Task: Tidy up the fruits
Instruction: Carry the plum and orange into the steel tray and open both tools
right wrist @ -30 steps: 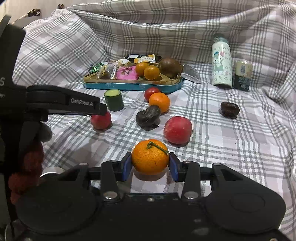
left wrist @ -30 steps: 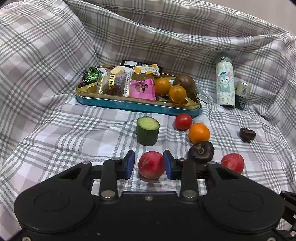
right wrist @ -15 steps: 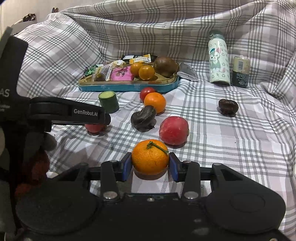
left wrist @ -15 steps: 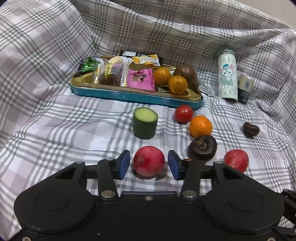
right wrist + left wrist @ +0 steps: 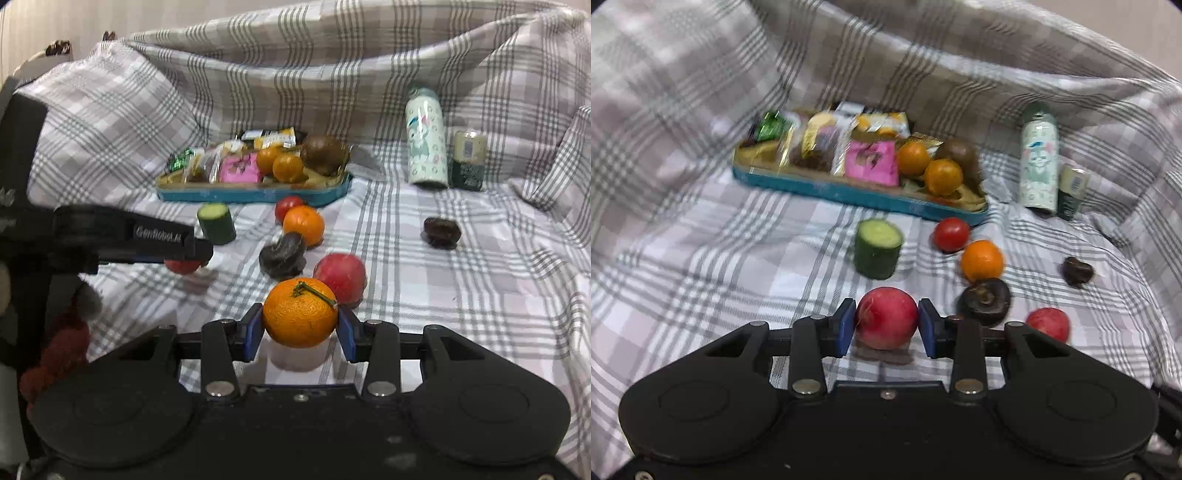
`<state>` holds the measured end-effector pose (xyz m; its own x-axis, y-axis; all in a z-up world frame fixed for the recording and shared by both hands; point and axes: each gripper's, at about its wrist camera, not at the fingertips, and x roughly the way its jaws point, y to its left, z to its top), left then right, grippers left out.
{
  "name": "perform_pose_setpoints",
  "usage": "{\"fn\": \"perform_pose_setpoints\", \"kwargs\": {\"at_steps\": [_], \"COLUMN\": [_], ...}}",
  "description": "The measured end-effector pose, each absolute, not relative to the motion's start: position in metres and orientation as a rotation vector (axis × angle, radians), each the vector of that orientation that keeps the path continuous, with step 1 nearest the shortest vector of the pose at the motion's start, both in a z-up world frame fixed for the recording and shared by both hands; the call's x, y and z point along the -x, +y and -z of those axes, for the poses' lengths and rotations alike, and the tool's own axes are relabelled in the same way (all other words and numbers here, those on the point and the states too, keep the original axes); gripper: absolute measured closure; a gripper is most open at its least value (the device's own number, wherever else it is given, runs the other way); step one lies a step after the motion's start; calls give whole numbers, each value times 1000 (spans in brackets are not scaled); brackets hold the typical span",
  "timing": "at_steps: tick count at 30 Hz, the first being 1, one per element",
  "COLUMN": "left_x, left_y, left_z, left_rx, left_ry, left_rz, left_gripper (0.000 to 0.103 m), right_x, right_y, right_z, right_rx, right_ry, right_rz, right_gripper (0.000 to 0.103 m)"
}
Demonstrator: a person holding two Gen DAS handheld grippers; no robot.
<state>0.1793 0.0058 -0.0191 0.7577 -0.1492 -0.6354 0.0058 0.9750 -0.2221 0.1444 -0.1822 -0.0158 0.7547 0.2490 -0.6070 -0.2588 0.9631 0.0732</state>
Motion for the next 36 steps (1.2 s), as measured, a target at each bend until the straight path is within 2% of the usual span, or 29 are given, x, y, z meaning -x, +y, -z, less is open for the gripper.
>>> {"fn": "perform_pose_setpoints", "kwargs": {"at_steps": [13, 25, 36], "left_x": [-81, -7, 16], "left_y": [-16, -30, -37], "left_z": [-35, -17, 0], "left_rx": [55, -3, -10], "left_ry": [697, 822, 899], "left_rz": [135, 197, 220], "left_gripper": [58, 58, 58], "right_x": [-61, 7, 21], "right_y": [-219, -232, -227], "right_z": [-17, -8, 0], "right_rx": [-47, -83, -33], "right_ry": [644, 811, 904], "right_rz": [-213, -188, -229], "right_gripper": [60, 60, 60]}}
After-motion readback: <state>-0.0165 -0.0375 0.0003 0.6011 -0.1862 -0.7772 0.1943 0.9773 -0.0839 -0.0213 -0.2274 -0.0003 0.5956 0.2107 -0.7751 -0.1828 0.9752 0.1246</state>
